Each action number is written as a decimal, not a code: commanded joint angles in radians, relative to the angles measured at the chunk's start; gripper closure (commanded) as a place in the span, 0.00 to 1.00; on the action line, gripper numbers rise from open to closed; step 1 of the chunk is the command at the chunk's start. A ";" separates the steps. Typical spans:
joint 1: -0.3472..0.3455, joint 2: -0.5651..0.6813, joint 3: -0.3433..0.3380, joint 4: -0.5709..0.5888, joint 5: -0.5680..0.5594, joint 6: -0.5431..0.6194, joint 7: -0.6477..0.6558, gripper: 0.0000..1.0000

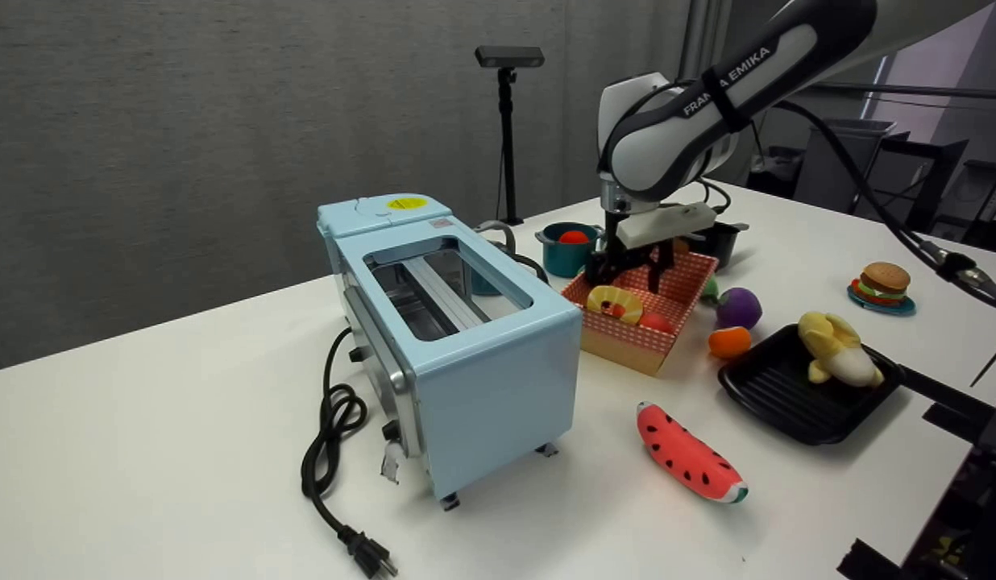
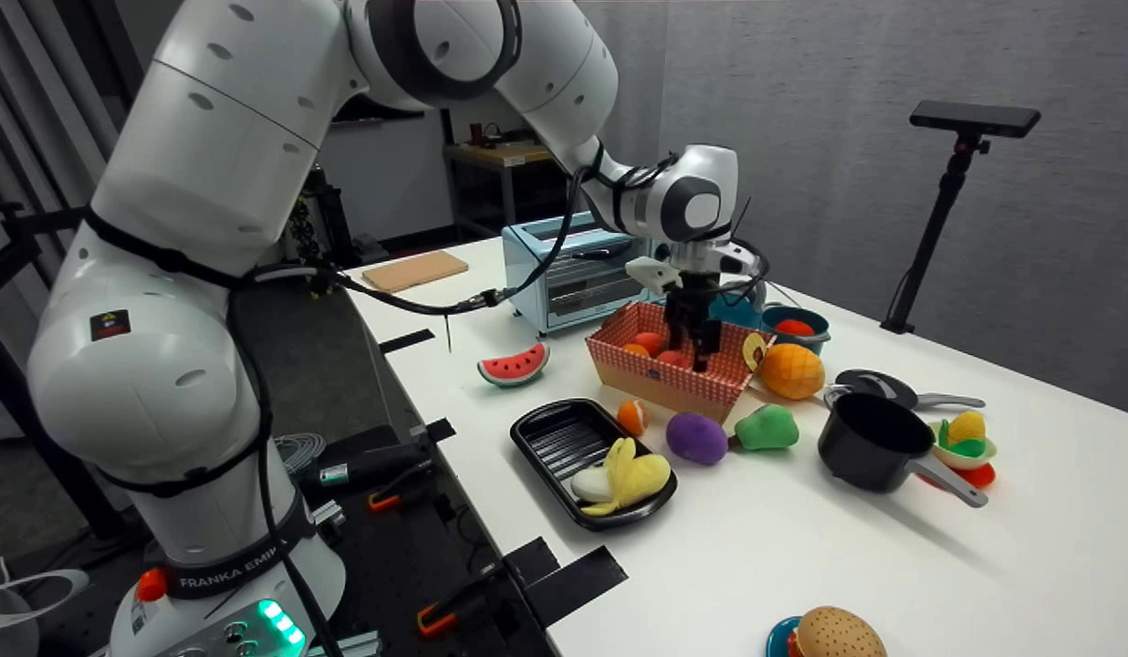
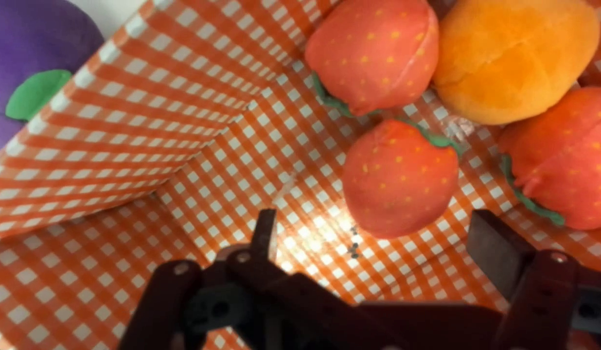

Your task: Place one orange toy from the basket on the black tray

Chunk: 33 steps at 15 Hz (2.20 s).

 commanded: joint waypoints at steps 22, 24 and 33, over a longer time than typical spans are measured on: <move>0.053 0.011 -0.018 -0.023 -0.017 0.026 0.003 0.92; 0.055 -0.013 -0.018 -0.048 -0.020 0.040 0.003 0.94; 0.058 -0.219 -0.007 -0.280 -0.017 0.124 0.005 0.95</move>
